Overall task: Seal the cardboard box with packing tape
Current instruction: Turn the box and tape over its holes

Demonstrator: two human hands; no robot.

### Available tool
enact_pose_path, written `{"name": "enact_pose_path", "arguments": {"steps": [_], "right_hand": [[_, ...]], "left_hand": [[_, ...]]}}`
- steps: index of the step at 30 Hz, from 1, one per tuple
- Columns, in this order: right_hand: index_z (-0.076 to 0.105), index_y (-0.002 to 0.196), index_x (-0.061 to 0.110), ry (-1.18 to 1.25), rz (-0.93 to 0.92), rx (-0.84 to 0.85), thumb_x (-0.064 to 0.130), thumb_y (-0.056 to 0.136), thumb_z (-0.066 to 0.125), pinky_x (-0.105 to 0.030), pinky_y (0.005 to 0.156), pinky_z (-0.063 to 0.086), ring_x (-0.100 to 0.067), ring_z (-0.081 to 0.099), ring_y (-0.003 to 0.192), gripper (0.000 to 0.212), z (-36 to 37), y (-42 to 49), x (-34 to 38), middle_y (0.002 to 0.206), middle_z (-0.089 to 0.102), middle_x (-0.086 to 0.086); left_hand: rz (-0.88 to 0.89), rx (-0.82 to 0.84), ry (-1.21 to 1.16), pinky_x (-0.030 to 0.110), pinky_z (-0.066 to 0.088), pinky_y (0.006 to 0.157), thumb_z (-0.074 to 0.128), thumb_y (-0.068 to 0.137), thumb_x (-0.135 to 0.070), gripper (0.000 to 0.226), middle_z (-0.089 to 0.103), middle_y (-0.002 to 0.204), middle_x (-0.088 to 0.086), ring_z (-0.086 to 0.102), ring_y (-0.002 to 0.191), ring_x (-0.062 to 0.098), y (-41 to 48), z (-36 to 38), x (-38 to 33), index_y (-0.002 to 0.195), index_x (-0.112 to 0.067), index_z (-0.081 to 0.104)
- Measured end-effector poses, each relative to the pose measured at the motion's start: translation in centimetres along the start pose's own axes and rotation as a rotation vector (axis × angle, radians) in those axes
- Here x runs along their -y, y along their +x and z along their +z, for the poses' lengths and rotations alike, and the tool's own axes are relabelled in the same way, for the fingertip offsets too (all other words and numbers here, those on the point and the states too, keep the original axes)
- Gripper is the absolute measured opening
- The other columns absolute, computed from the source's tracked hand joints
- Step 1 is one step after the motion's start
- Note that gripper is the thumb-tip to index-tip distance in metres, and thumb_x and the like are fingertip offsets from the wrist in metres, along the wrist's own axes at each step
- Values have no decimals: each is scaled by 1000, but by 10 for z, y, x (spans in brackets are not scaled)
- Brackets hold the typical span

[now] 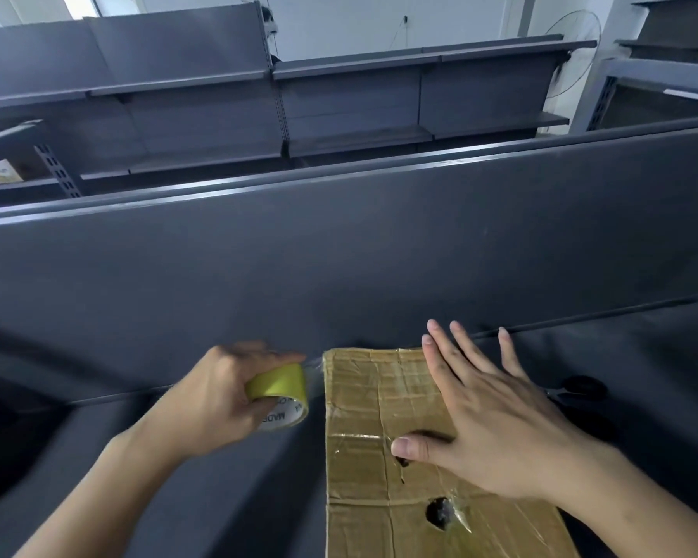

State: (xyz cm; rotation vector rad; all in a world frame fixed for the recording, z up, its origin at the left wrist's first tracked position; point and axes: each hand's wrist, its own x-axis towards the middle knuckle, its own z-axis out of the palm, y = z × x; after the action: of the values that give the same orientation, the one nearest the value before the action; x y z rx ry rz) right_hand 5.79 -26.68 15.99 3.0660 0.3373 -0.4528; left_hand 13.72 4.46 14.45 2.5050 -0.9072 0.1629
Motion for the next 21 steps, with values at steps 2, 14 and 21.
{"name": "enact_pose_path", "arguments": {"steps": [2, 14, 21], "right_hand": [[-33, 150, 17, -38, 8, 25, 99, 70, -1, -58, 119, -19, -18, -44, 142, 118, -3, -1, 2, 153, -47, 5], [-34, 148, 12, 5, 19, 21, 93, 78, -2, -52, 122, -18, -24, -44, 142, 112, 3, -6, 33, 151, -49, -4], [-26, 152, 11, 28, -46, 26, 92, 77, -4, -59, 119, -18, -23, -40, 144, 113, 0, 0, 44, 155, -42, -5]], "left_hand": [[-12, 2, -14, 7, 41, 70, 75, 73, -22, 53, 59, 88, -27, 58, 79, -8, -1, 5, -1, 124, -37, 69], [22, 149, -103, 9, 45, 73, 81, 48, -84, 95, 57, 93, -23, 61, 90, -1, 3, 13, -18, 131, -41, 63], [72, 24, -97, 16, 46, 62, 68, 53, -92, 90, 51, 87, -16, 56, 73, 6, 3, 27, -20, 124, -38, 62]]}}
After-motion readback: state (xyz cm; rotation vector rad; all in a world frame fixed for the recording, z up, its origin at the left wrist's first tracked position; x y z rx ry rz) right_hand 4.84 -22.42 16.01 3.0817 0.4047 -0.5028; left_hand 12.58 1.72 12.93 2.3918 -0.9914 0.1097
